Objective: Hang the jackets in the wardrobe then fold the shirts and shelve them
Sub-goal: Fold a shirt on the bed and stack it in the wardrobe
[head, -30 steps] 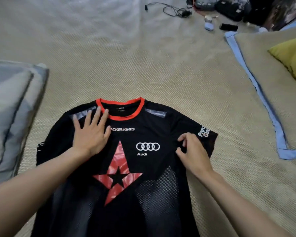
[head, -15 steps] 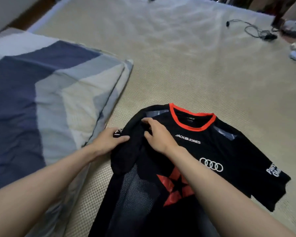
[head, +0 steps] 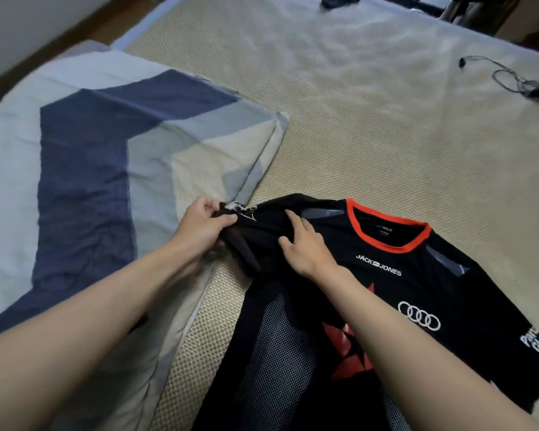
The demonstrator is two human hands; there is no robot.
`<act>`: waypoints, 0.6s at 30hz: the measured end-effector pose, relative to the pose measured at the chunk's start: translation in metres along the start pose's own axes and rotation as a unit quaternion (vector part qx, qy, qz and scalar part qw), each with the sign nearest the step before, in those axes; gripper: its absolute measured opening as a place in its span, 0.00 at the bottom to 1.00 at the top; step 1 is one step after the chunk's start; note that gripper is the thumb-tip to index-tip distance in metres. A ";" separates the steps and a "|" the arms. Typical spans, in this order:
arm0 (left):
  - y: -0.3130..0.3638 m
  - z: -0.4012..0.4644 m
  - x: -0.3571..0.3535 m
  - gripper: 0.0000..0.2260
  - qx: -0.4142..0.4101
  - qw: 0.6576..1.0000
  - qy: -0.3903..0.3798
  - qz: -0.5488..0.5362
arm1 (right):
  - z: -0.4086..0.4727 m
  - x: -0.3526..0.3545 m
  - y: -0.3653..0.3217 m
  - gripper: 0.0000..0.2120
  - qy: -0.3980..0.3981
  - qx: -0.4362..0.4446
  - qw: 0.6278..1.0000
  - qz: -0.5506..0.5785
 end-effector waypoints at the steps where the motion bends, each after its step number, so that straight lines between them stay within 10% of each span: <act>1: 0.001 0.000 0.004 0.16 0.002 1.000 0.006 -0.014 | -0.001 -0.001 -0.001 0.32 0.002 -0.001 1.000 -0.007; 8: 0.018 0.004 0.024 0.09 -0.009 0.999 -0.030 0.010 | -0.009 -0.007 -0.011 0.31 0.028 -0.018 0.999 -0.006; 14: 0.020 0.018 0.035 0.03 -0.053 0.957 -0.088 0.271 | -0.056 -0.020 -0.051 0.13 0.158 0.137 0.978 0.003; 18: 0.023 0.026 0.030 0.10 -0.037 0.937 -0.107 0.329 | -0.064 -0.073 -0.042 0.13 0.011 -0.026 0.985 0.170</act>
Point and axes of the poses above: each hand's wrist, its own z-axis towards the middle knuckle, its own x-axis out of the back of the hand, y = z × x, the point moved 5 cm from there along z, towards the middle knuckle, and after that the axes turned 2 degrees about -y, right-handed, at the moved point
